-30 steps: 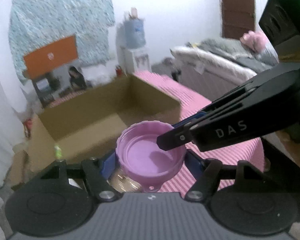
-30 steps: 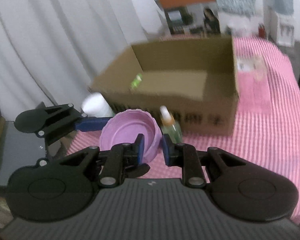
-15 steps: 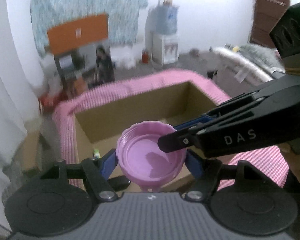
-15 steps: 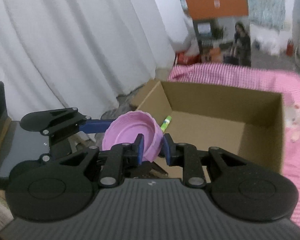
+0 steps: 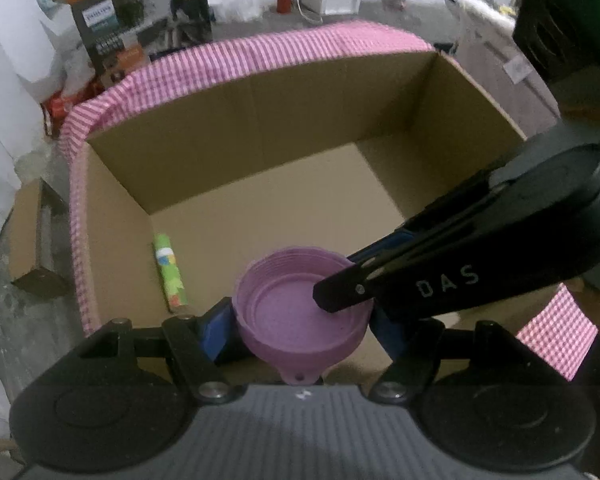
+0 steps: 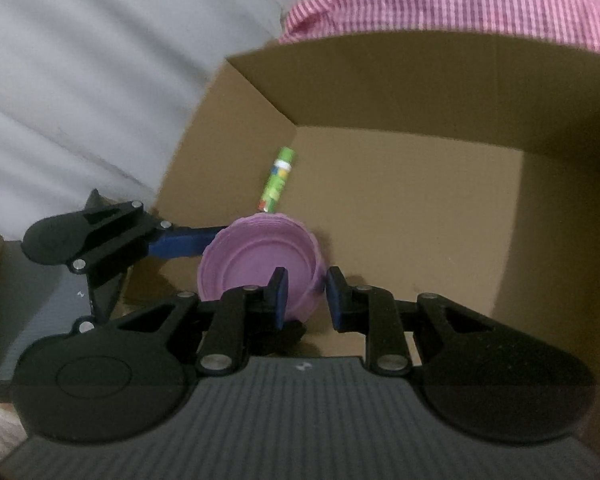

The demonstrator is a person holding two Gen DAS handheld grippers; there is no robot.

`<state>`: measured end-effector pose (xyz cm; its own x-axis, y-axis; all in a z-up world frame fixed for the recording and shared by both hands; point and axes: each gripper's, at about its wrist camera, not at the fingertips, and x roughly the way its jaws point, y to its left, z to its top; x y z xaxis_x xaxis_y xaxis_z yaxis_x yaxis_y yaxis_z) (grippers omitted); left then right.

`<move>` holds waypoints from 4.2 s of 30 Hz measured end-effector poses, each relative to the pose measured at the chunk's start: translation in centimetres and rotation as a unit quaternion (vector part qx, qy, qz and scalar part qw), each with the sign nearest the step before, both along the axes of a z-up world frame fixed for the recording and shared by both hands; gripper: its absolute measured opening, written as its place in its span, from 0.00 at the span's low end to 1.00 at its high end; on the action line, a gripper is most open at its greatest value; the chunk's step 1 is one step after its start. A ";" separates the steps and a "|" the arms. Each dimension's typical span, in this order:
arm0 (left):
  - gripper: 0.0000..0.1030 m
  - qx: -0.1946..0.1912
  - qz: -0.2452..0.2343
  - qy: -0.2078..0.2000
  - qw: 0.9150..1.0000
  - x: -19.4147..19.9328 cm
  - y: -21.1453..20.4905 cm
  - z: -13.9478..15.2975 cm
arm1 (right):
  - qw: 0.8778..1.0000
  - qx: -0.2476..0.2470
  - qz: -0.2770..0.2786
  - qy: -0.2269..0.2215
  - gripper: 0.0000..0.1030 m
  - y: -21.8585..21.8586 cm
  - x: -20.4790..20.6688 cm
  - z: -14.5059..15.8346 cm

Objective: Organize rigid objects
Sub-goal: 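Carry the pink-purple lid with the right gripper into the box and release, then move the right gripper to the black tape roll and close on its rim, then lift the black tape roll with the right gripper above the table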

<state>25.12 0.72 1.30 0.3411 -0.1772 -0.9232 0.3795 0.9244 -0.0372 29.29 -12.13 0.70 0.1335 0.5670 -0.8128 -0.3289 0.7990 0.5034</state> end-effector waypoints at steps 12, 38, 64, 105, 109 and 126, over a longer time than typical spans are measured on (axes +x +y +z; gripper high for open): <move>0.72 0.015 -0.011 0.054 0.998 1.0 -1.0 -2.2 | 0.998 -0.017 0.022 0.060 0.22 0.7 1.1 -3.5; 0.78 -0.009 0.012 -0.006 1.000 -1.2 0.2 1.6 | 0.999 -0.019 -0.013 0.037 0.29 -1.6 0.3 -2.1; 0.89 -0.063 0.031 -0.148 0.987 -19.2 1.4 3.3 | 0.977 0.141 -0.118 -0.108 0.51 -11.2 -21.6 2.7; 0.65 -0.005 -0.047 -0.093 0.995 -20.4 -6.5 -6.7 | 0.995 0.023 -0.066 -0.075 0.30 -5.5 -21.5 -5.3; 0.65 -0.004 -0.047 -0.086 0.995 -19.7 -6.1 -6.9 | 0.994 0.024 -0.068 -0.076 0.30 -5.5 -21.2 -5.4; 0.66 0.000 -0.037 -0.093 0.995 -18.8 -6.7 -6.9 | 0.994 0.019 -0.059 -0.095 0.30 -5.5 -21.5 -5.3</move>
<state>6.35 -6.02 -5.60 0.4927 -0.2083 -0.8449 0.4469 0.8937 0.0403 7.81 -17.58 -4.59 0.3492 0.5677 -0.7455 -0.3256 0.8195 0.4716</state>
